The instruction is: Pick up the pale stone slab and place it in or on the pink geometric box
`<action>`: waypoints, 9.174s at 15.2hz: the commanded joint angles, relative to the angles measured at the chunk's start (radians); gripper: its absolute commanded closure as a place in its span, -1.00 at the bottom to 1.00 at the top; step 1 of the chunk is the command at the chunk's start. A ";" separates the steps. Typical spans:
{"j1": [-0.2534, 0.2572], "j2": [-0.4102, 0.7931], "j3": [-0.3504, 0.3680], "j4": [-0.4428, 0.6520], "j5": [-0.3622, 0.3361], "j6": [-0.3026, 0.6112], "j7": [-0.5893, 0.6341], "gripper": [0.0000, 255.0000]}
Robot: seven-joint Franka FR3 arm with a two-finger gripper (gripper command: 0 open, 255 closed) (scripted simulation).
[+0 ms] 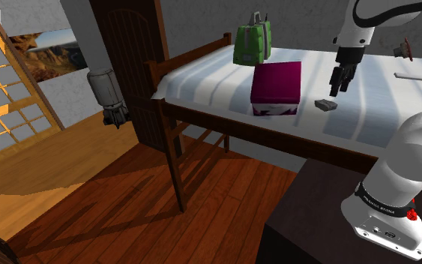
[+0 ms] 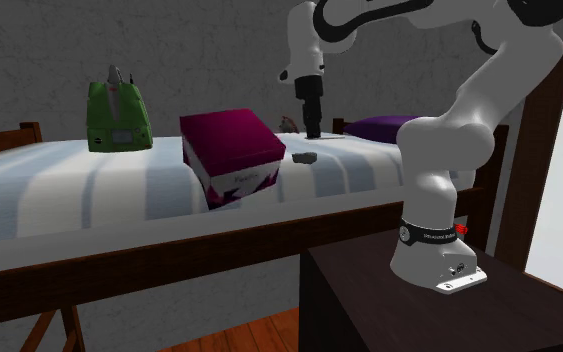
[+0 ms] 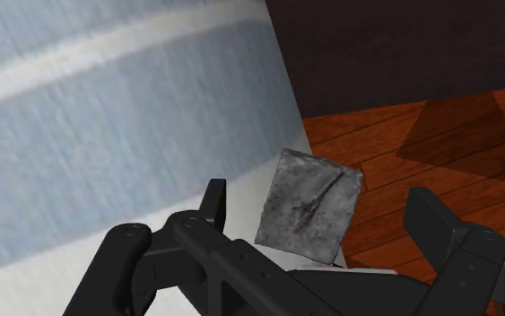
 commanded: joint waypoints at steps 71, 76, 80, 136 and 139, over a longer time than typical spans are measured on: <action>-0.028 -0.051 0.083 -0.084 0.023 0.147 0.162 1.00; -0.021 -0.053 0.098 -0.019 0.036 0.080 0.163 1.00; -0.017 -0.050 0.108 0.035 0.046 0.029 0.163 1.00; 0.086 0.557 0.039 0.606 0.204 0.053 0.084 1.00; 0.086 0.559 0.039 0.608 0.205 0.054 0.084 -1.00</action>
